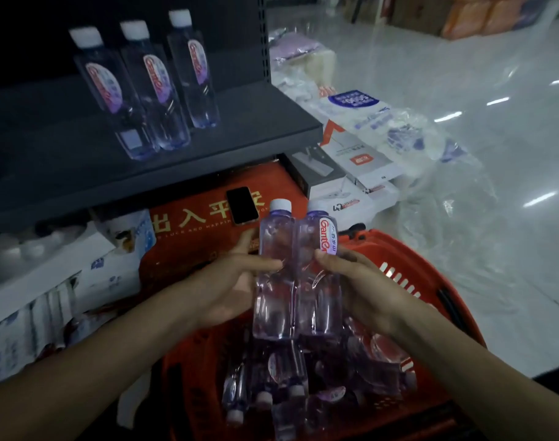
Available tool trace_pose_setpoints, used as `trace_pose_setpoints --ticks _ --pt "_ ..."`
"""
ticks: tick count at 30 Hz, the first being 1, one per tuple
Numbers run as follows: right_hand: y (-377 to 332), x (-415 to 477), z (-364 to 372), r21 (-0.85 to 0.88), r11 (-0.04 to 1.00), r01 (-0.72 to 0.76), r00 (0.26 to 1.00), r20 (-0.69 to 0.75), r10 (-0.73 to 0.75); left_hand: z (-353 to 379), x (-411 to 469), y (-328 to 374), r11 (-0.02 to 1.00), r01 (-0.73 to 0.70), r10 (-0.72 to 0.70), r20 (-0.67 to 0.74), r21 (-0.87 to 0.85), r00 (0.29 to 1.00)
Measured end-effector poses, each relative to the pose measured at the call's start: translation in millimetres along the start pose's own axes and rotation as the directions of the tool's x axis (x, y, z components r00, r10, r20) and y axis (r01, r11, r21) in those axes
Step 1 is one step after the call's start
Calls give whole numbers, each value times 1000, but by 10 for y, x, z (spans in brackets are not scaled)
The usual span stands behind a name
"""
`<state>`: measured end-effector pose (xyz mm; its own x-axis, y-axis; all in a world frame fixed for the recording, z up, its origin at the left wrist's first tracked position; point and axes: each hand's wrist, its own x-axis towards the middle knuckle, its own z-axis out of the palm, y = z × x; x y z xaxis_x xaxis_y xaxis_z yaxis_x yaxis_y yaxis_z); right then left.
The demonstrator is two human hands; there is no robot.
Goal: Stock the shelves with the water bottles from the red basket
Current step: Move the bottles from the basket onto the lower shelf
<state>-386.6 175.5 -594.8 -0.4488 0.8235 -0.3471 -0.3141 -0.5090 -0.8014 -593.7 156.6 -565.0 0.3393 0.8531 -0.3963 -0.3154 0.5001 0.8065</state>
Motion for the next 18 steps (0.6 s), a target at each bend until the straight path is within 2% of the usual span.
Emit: trace_pose_setpoints --ticks 2,4,7,11,15,18 --pt "-72 30 52 18 999 32 999 2 -32 -37 39 89 997 -68 68 12 43 998" --pt "-156 72 105 -7 996 92 996 18 -92 -61 60 144 975 -170 178 -39 145 983" --pt "-302 176 209 -80 979 186 982 30 -184 -42 120 305 855 -343 372 0 389 928" --pt "-538 447 487 -87 947 310 950 44 -308 -142 192 593 803 -490 510 36 338 860" --pt "-750 779 896 -125 915 383 924 69 -377 -399 150 913 805 -529 553 -14 269 833" --pt "-879 991 1180 -138 900 413 908 133 -396 -555 17 1176 729 -583 645 -76 360 760"
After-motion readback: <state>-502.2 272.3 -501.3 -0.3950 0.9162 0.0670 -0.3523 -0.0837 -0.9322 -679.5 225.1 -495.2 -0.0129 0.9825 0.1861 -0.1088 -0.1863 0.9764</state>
